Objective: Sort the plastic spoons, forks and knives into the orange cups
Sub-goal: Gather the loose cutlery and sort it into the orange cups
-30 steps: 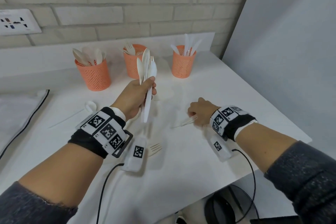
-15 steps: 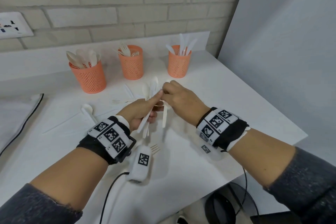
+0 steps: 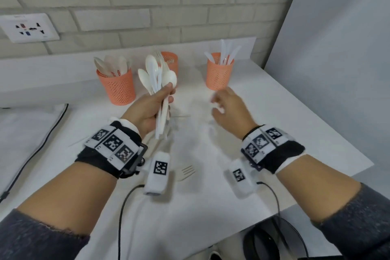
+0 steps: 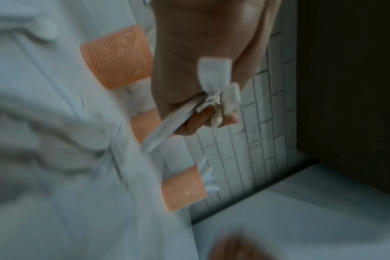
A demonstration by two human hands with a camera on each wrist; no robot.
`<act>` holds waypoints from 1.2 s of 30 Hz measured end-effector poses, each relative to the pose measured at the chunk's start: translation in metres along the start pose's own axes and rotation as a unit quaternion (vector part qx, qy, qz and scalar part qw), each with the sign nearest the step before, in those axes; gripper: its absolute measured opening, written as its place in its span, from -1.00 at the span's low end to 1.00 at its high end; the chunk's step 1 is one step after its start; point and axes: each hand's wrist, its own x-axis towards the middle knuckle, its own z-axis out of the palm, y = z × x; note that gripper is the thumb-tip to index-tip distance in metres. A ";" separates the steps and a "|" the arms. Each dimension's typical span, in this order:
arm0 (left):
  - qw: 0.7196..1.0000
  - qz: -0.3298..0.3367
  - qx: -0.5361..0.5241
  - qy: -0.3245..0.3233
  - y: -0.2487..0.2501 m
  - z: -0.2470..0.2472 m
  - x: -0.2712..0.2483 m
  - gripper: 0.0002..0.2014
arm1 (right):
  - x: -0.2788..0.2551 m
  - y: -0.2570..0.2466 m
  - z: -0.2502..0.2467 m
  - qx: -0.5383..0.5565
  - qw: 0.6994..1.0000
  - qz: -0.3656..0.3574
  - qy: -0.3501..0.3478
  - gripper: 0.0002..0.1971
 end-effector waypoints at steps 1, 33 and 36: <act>1.000 0.006 -0.008 0.011 0.006 -0.007 0.000 -0.80 | 0.000 0.015 -0.008 -0.096 0.989 0.095 -0.066 -0.75; 0.987 0.023 -0.042 0.155 0.002 -0.113 -0.058 -0.90 | -0.013 -0.105 0.074 -0.121 0.874 -0.134 -0.451 -0.53; 0.989 0.029 -0.036 0.144 0.004 -0.117 -0.065 -0.90 | -0.032 -0.094 0.093 -0.143 0.851 -0.156 -0.481 -0.61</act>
